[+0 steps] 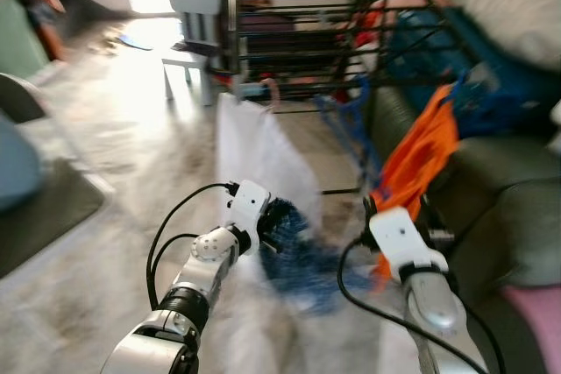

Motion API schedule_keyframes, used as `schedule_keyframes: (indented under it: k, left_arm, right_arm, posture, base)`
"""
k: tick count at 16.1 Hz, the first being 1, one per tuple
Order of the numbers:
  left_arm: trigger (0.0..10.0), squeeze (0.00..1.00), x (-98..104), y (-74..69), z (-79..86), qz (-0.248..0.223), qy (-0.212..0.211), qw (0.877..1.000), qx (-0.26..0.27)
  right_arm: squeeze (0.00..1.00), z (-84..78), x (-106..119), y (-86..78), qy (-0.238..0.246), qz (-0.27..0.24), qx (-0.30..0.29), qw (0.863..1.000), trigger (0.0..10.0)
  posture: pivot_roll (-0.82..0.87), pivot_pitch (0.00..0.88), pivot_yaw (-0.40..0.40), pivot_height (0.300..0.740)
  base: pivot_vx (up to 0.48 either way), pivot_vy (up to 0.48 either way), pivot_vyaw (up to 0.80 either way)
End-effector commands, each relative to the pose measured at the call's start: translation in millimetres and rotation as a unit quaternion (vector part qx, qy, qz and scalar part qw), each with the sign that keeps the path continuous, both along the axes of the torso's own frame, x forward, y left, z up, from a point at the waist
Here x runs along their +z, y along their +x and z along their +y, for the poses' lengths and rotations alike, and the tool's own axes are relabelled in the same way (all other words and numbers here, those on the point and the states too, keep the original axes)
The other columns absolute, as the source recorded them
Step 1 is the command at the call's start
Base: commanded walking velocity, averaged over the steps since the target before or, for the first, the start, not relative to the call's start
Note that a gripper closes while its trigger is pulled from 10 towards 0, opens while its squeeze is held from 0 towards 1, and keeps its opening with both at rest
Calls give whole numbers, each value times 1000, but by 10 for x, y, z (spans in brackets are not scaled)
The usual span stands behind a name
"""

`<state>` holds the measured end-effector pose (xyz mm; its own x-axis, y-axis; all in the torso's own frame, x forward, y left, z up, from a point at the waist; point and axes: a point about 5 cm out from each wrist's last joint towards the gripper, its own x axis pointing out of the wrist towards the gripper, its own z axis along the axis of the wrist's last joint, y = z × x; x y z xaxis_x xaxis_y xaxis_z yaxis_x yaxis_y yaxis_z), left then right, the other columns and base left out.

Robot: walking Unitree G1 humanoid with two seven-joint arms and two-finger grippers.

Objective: Hang hanger

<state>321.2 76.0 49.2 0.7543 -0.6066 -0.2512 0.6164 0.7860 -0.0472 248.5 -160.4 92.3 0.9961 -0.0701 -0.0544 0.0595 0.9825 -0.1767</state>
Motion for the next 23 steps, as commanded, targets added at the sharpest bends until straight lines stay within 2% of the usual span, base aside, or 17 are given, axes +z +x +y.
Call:
schedule_keyframes:
  k: [1, 5, 6, 8, 10, 13, 18, 20, 23]
  left_arm:
    - [10000, 0, 1, 14, -3, 2, 2, 1000, 8]
    - [10000, 0, -8, 18, 11, 8, 2, 1000, 14]
    - [10000, 0, 2, 26, -47, 12, -1, 1000, 11]
    - [10000, 0, 36, 39, -117, 8, -4, 1000, 3]
    - [10000, 0, 26, 37, -103, 8, 1, 1000, 2]
    - [10000, 0, -9, 31, -62, 17, 9, 1000, 12]
    - [10000, 0, -30, 9, -69, 18, 16, 1000, 1]
    - [10000, 0, -30, 12, -58, 19, 18, 1000, 0]
    - [10000, 0, -37, 8, -60, 21, 23, 999, -6]
  right_arm:
    - [0, -6, -9, 2, -4, 7, 4, 1000, 10000]
    - [0, 23, -13, 10, -10, 7, 16, 1000, 10000]
    - [0, 79, -17, 93, -16, 5, 36, 999, 10000]
    - [0, 96, 10, 180, -13, 5, 54, 998, 10000]
    - [0, 59, -6, 198, -11, 20, 59, 998, 10000]
    - [0, 61, 13, 233, -14, 6, 72, 997, 10000]
    - [0, 151, -64, 284, -17, 32, 91, 995, 10000]
    - [0, 170, -75, 279, -4, 35, 89, 995, 10000]
    - [0, 205, -241, 264, 16, 83, 95, 992, 10000]
  posture:
    - [-24, 0, -21, 740]
    - [-28, 0, -16, 740]
    - [-53, 0, 19, 740]
    - [-54, 0, 24, 740]
    - [-45, 0, 20, 740]
    - [-35, 0, 16, 740]
    - [-29, 0, 24, 740]
    - [-27, 0, 26, 740]
    - [-27, 0, 34, 740]
  base:
    - [379, 0, 0]
    - [382, 0, 0]
    - [454, 0, 0]
    - [442, 0, 0]
    - [398, 268, 0]
    - [339, 186, 0]
    - [0, 0, 0]
    - [0, 0, 0]
    - [0, 0, 0]
